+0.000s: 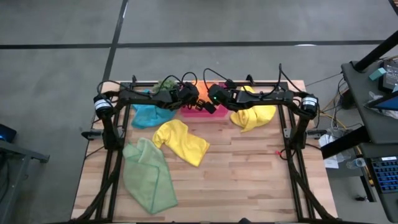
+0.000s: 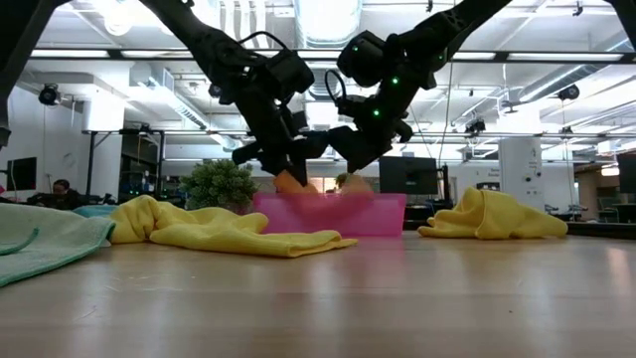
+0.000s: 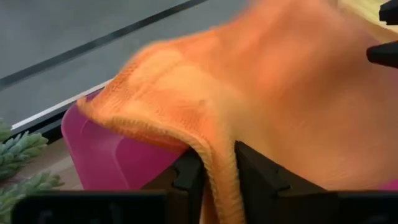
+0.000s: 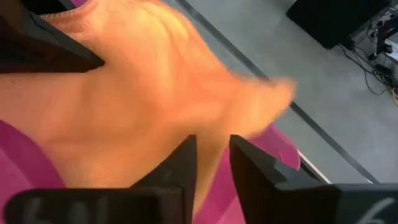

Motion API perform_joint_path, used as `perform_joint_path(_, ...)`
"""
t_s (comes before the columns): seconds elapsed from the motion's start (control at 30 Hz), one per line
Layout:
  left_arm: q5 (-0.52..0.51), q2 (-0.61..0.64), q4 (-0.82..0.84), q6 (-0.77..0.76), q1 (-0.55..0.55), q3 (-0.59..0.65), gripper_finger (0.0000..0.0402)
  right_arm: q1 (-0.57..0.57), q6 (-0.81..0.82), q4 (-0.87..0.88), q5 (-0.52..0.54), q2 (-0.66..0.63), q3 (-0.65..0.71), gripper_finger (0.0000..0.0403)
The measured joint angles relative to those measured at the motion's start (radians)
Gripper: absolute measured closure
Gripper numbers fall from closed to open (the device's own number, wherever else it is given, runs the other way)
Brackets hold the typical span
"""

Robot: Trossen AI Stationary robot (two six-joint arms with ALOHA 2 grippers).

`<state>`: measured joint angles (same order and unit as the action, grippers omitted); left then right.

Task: Fold microfiber towels
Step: Put the folded orange microfiber towel into the red bin

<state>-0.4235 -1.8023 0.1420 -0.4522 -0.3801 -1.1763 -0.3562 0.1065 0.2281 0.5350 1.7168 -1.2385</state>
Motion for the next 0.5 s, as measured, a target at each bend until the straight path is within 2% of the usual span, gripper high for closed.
perform_joint_path(0.1, 0.0, 0.0, 0.002, 0.0, 0.0, 0.0, 0.0304, -0.006, -0.006, 0.006, 0.001, -0.001, 0.0, 0.0291)
perform_joint_path(0.3, 0.01, 0.002, 0.034, -0.007, 0.003, -0.007, 0.0262, -0.01, -0.012, 0.042, 0.013, -0.006, 0.0, 0.0287)
perform_joint_path(0.5, 0.014, 0.037, 0.068, 0.017, 0.013, -0.007, 0.0242, -0.008, -0.007, 0.144, 0.015, -0.049, 0.009, 0.0287)
